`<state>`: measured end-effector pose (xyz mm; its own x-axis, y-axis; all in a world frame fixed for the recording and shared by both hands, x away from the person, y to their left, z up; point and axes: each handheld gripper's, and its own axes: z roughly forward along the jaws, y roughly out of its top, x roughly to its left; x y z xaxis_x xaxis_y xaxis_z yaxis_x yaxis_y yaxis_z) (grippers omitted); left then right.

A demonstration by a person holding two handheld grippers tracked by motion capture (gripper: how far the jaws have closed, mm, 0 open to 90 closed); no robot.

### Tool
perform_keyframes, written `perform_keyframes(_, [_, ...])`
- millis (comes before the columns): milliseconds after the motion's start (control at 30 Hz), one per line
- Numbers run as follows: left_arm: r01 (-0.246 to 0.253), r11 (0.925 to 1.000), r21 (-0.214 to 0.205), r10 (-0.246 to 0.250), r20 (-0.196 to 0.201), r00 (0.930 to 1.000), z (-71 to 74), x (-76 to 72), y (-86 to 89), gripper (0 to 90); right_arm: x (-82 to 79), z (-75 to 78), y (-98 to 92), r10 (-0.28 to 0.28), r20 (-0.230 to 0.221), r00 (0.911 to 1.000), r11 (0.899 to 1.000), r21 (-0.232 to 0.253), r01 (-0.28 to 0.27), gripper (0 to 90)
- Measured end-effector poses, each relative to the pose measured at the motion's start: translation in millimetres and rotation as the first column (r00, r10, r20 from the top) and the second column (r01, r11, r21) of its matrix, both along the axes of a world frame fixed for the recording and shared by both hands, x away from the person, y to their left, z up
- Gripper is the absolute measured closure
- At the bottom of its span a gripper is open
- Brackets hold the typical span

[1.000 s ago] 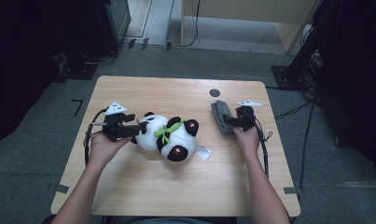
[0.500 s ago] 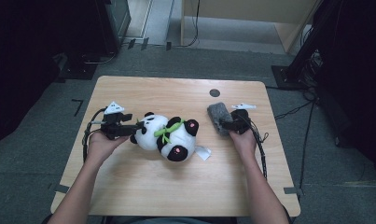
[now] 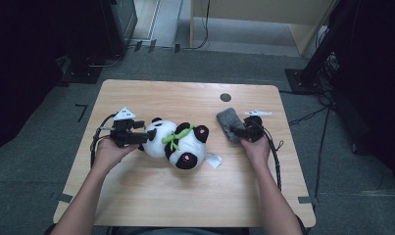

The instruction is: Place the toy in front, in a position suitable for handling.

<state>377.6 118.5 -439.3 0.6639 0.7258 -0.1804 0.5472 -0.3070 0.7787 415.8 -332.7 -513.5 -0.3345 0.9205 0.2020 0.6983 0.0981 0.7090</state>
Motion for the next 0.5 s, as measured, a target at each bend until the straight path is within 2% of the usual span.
perform_keyframes(67, [0.003,0.9999,-0.012,-0.004,-0.017,0.9998,-1.3,0.4,0.8,31.1,-0.1,0.5,0.6,0.005,0.000,1.0000,1.000,-0.002,-0.005,52.5])
perform_keyframes(133, [0.004,0.9999,-0.012,-0.004,-0.016,0.9999,-1.4,0.3,1.1,30.8,-0.2,0.7,0.7,0.008,-0.001,1.0000,1.000,0.001,-0.008,54.1])
perform_keyframes(200, [0.007,1.0000,0.003,-0.007,0.003,1.0000,0.6,-0.7,1.6,30.8,-0.6,1.5,0.7,0.015,-0.005,0.9999,1.000,0.006,-0.015,58.2])
perform_keyframes(300, [0.017,0.9998,-0.007,-0.017,-0.022,0.9996,1.3,0.2,2.2,31.4,-1.2,2.8,0.3,0.023,-0.010,0.9997,1.000,0.008,-0.023,63.9])
perform_keyframes(367, [0.023,0.9997,-0.007,-0.023,-0.023,0.9995,1.7,0.2,2.5,31.5,-1.7,4.5,1.3,0.028,-0.010,0.9996,1.000,0.002,-0.028,68.0])
perform_keyframes(500, [0.070,0.9976,0.008,-0.070,0.003,0.9976,2.8,-1.1,5.2,30.1,-2.1,8.9,1.8,0.031,-0.030,0.9991,0.999,-0.010,-0.031,72.5])
